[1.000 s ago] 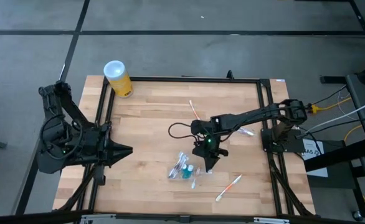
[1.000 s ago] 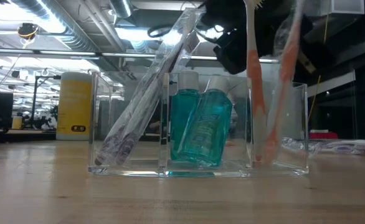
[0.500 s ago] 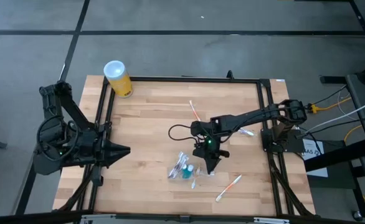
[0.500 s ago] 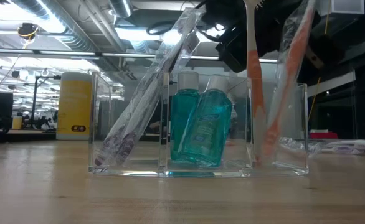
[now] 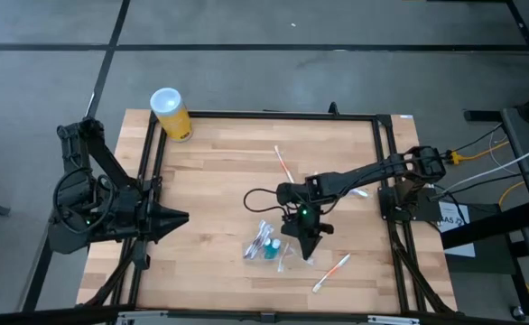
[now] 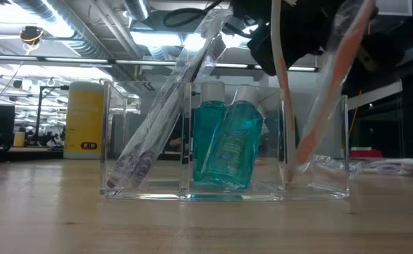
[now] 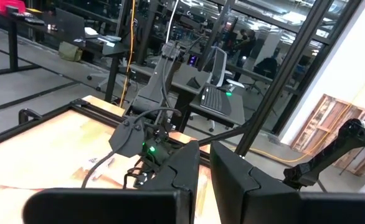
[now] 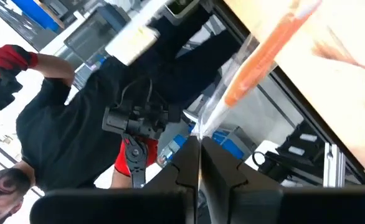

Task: Pick & Place toothbrushing station
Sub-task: Put the orange toothbrush into the right section of the transparent organizer, then adjust the transparent organizer

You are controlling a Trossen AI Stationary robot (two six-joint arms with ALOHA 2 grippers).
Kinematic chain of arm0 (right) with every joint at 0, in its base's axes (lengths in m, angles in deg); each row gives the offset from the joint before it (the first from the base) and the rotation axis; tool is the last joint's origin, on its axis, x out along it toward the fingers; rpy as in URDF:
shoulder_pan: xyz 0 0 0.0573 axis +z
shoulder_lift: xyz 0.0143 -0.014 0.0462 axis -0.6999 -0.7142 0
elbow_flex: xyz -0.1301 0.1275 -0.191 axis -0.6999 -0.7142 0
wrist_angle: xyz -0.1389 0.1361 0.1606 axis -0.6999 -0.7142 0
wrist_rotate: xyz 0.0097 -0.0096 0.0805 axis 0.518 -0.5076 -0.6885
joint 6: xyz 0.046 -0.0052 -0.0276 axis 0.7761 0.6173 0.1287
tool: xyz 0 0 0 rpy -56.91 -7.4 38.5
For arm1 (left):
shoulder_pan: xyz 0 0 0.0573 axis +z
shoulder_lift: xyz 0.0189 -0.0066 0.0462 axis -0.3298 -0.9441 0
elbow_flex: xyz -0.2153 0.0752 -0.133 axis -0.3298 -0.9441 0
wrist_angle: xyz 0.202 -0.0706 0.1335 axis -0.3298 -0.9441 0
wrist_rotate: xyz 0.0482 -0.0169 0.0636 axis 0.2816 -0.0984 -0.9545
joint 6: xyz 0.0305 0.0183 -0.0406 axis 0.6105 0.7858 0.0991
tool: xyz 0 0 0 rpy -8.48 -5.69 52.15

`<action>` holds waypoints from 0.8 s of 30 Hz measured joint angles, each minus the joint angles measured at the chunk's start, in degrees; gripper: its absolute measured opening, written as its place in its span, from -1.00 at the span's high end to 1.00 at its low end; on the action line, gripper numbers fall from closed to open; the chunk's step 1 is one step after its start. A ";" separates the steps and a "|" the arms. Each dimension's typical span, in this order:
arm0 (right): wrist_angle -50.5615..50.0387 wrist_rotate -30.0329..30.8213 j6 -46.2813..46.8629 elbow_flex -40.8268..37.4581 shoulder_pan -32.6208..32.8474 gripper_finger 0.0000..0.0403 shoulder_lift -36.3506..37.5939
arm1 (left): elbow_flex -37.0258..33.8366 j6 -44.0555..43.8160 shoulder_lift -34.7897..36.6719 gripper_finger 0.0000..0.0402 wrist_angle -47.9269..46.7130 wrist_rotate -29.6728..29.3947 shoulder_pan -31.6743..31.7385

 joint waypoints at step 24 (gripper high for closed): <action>2.28 13.91 -3.49 0.00 -9.39 0.40 0.00 | 0.00 -1.70 0.00 0.83 0.39 1.44 0.00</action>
